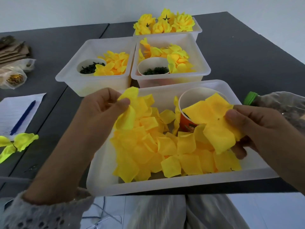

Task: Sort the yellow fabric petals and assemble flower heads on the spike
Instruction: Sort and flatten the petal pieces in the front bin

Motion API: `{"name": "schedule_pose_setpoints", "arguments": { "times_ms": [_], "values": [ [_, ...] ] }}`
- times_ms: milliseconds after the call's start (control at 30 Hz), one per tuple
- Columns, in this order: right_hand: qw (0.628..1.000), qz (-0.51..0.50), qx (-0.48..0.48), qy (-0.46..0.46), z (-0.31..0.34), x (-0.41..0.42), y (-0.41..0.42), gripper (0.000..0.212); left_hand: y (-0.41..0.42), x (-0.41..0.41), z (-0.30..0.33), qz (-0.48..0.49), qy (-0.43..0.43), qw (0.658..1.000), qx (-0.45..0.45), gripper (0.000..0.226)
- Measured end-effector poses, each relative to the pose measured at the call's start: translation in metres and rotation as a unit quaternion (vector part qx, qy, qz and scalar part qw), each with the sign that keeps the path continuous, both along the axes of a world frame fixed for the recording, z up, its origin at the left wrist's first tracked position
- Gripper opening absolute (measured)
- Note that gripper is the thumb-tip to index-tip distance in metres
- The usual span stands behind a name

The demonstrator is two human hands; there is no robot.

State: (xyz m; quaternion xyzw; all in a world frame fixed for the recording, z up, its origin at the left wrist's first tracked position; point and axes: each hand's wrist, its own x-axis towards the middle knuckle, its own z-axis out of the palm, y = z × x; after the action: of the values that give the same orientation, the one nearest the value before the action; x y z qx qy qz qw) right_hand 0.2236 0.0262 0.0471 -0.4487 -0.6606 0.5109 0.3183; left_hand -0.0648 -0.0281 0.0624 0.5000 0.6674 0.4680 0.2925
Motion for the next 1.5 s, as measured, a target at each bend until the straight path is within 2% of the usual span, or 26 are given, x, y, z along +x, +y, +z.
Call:
{"name": "schedule_pose_setpoints", "arguments": {
  "times_ms": [33,100,167,267,367,467,500,567,667,800,867,933,1000,1067,1133,1333,1500],
  "values": [
    [1.000,0.012,-0.022,0.009,0.000,-0.001,0.001,0.055,-0.001,0.001,-0.001,-0.004,0.084,0.996,-0.009,0.015],
    [0.995,0.030,-0.078,0.050,0.001,-0.004,0.003,0.035,-0.006,0.008,0.001,-0.045,0.245,0.967,-0.045,0.025],
    [0.984,0.072,-0.131,0.093,0.005,-0.006,0.003,0.023,-0.009,0.015,0.004,-0.089,0.293,0.950,-0.067,0.039],
    [0.967,0.143,-0.177,0.114,0.012,-0.011,0.001,0.024,-0.006,0.019,0.012,-0.086,0.253,0.963,-0.026,0.045],
    [0.984,0.120,-0.117,0.063,0.019,-0.019,-0.002,0.022,-0.002,0.026,0.020,-0.087,0.169,0.981,0.042,0.033],
    [0.993,0.091,-0.052,0.045,0.025,-0.031,-0.008,0.026,-0.004,0.041,0.026,-0.117,0.119,0.980,0.108,0.016],
    [0.995,0.085,-0.041,0.040,0.027,-0.035,-0.010,0.027,-0.006,0.046,0.026,-0.126,0.133,0.974,0.130,0.019],
    [0.996,0.080,-0.016,0.029,0.028,-0.041,-0.013,0.028,-0.010,0.057,0.027,-0.152,0.220,0.951,0.157,0.025],
    [0.996,0.076,0.041,0.011,0.029,-0.047,-0.016,0.031,-0.012,0.066,0.026,-0.156,0.318,0.927,0.124,0.027],
    [0.994,0.057,0.093,0.020,0.026,-0.050,-0.022,0.031,-0.013,0.068,0.023,-0.167,0.270,0.943,0.099,0.030],
    [0.993,0.050,0.105,0.017,0.023,-0.051,-0.022,0.032,-0.014,0.066,0.022,-0.160,0.216,0.958,0.104,0.024],
    [0.995,0.074,0.072,0.014,0.021,-0.051,-0.018,0.033,-0.014,0.064,0.021,-0.154,0.141,0.973,0.102,0.016],
    [0.988,0.150,0.007,0.021,0.022,-0.048,-0.012,0.029,-0.013,0.062,0.020,-0.159,0.101,0.978,0.093,0.010],
    [0.969,0.235,-0.066,0.029,0.026,-0.041,-0.007,0.024,-0.013,0.060,0.021,-0.164,0.105,0.975,0.103,0.012],
    [0.954,0.279,-0.109,0.024,0.032,-0.035,-0.004,0.020,-0.013,0.060,0.023,-0.182,0.112,0.970,0.113,0.014],
    [0.958,0.281,-0.051,-0.027,0.037,-0.028,-0.002,0.029,-0.012,0.060,0.026,-0.224,0.117,0.958,0.132,0.011],
    [0.969,0.245,-0.016,0.003,0.029,-0.030,-0.008,0.027,-0.011,0.062,0.026,-0.220,0.119,0.959,0.135,0.010]
  ]
}}
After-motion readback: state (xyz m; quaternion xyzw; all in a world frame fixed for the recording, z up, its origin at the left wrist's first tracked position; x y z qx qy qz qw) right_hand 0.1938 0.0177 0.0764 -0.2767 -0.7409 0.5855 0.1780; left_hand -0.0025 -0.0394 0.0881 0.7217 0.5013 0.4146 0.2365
